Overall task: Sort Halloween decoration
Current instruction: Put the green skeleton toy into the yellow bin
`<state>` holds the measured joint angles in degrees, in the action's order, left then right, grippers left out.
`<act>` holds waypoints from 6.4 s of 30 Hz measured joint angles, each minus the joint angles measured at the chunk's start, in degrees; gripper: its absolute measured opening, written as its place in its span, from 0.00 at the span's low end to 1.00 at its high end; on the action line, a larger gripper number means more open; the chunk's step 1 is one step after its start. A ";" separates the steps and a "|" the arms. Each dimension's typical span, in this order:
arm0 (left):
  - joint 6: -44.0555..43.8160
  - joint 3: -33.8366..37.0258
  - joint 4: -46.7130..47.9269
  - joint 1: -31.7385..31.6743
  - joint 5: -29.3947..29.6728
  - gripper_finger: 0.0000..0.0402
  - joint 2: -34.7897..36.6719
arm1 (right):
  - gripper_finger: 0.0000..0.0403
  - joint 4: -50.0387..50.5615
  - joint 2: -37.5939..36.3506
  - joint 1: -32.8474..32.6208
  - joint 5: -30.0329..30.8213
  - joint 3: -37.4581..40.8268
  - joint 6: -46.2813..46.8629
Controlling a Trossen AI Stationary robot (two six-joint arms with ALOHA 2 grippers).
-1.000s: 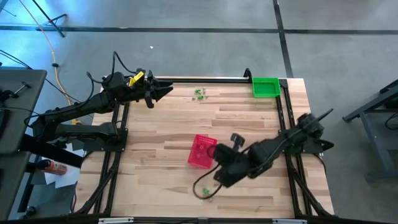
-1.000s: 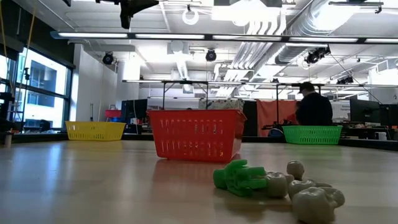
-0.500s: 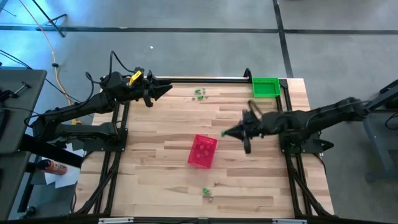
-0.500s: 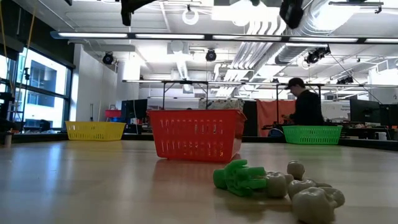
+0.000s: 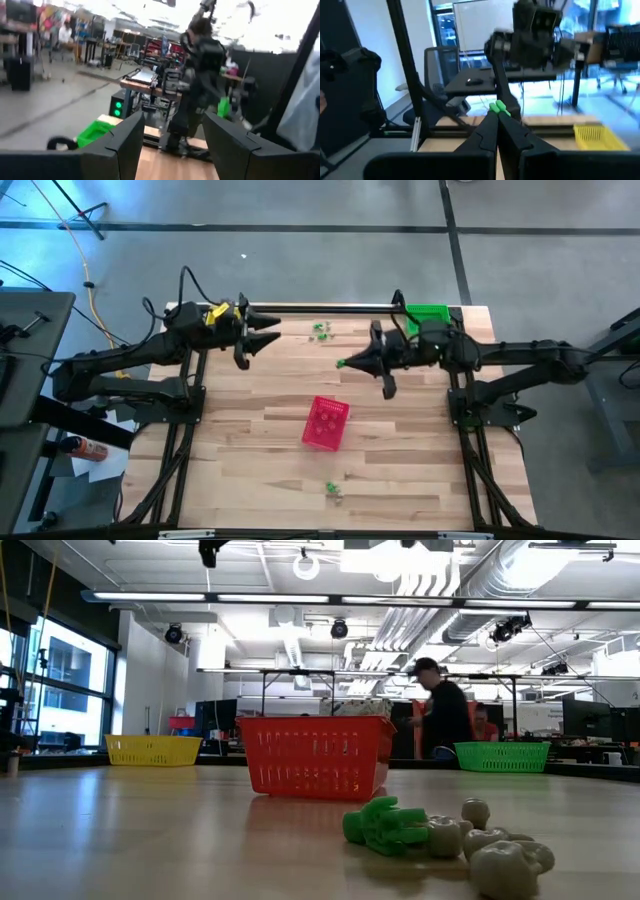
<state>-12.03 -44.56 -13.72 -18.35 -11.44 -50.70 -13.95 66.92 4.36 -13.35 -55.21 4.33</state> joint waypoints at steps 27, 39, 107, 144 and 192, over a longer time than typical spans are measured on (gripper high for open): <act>11.76 0.00 -1.52 7.89 -3.18 0.47 -9.35 | 0.00 5.22 15.15 3.50 -4.49 -14.48 -3.03; 14.23 -4.92 -4.58 9.21 -3.89 0.47 -17.69 | 0.00 5.56 15.58 3.39 -4.48 -14.50 -3.09; 7.56 -5.95 43.17 0.97 14.68 0.01 7.77 | 0.59 39.55 -10.07 11.78 17.03 -14.48 -1.85; -12.06 -13.96 53.16 -43.25 22.72 0.01 -48.65 | 0.59 49.06 1.16 13.81 25.42 -14.42 0.94; -4.39 -19.57 28.86 -33.76 0.48 0.41 -18.66 | 0.59 34.62 3.97 17.77 11.92 -14.41 -0.80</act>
<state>-16.42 -64.13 15.14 -52.11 -10.96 -69.36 20.67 70.89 22.13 -1.43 -69.63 3.53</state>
